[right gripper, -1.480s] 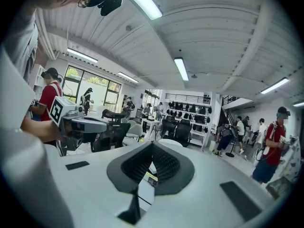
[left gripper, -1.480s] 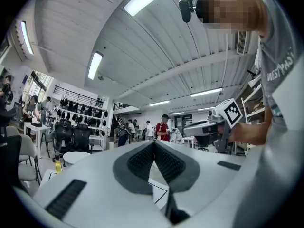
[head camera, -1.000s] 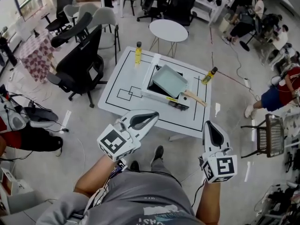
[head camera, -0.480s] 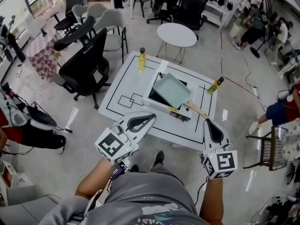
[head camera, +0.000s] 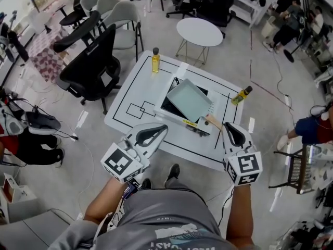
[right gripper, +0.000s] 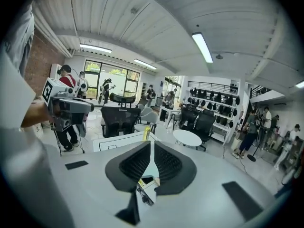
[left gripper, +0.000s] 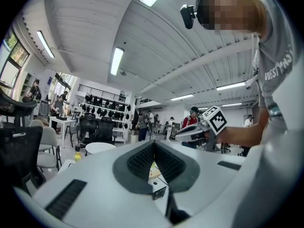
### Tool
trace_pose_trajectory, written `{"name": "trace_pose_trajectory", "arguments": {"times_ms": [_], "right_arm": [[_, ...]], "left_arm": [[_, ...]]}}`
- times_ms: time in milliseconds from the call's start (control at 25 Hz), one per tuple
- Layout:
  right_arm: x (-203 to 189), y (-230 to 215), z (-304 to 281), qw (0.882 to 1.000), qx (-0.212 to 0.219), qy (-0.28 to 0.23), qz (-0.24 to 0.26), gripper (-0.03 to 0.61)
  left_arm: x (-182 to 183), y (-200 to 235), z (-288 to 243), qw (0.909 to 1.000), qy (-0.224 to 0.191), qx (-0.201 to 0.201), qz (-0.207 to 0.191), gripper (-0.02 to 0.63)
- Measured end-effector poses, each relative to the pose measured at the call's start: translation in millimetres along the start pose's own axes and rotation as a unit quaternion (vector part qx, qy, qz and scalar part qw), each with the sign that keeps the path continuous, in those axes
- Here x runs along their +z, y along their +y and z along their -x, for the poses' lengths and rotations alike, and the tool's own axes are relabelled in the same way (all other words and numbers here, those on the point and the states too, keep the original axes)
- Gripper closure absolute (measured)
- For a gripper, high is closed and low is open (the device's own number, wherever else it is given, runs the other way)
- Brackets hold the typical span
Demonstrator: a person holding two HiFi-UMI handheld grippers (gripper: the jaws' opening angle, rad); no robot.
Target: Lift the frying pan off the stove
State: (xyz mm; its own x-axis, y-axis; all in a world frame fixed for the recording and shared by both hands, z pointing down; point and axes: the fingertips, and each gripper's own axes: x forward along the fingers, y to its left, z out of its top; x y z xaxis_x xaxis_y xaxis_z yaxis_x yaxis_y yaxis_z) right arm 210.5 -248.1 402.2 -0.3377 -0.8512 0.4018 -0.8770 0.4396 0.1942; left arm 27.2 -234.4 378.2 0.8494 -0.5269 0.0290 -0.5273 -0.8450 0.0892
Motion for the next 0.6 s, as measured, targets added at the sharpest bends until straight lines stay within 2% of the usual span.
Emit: {"name": "trace_pose_trajectory", "arguments": {"times_ms": [120,360,600], "right_arm": [[-15.4,-6.1,-20.3,0.999,0.021,0.027,0.011,0.520],[-54.0,-14.6,-62.8,0.993,0.066,0.090,0.036,0.413],[-98.0,-16.8,-97.7,0.979,0.110,0.165,0.053,0.314]], "left_arm": [[-5.3,5.0,-3.6,0.9999,0.004,0.010,0.006,0.617],[-17.5,17.1,-7.0,0.9991,0.013,0.035,0.018,0.617],[-30.4,28.6,-8.0,0.9976,0.022,0.058,0.031,0.617]]}}
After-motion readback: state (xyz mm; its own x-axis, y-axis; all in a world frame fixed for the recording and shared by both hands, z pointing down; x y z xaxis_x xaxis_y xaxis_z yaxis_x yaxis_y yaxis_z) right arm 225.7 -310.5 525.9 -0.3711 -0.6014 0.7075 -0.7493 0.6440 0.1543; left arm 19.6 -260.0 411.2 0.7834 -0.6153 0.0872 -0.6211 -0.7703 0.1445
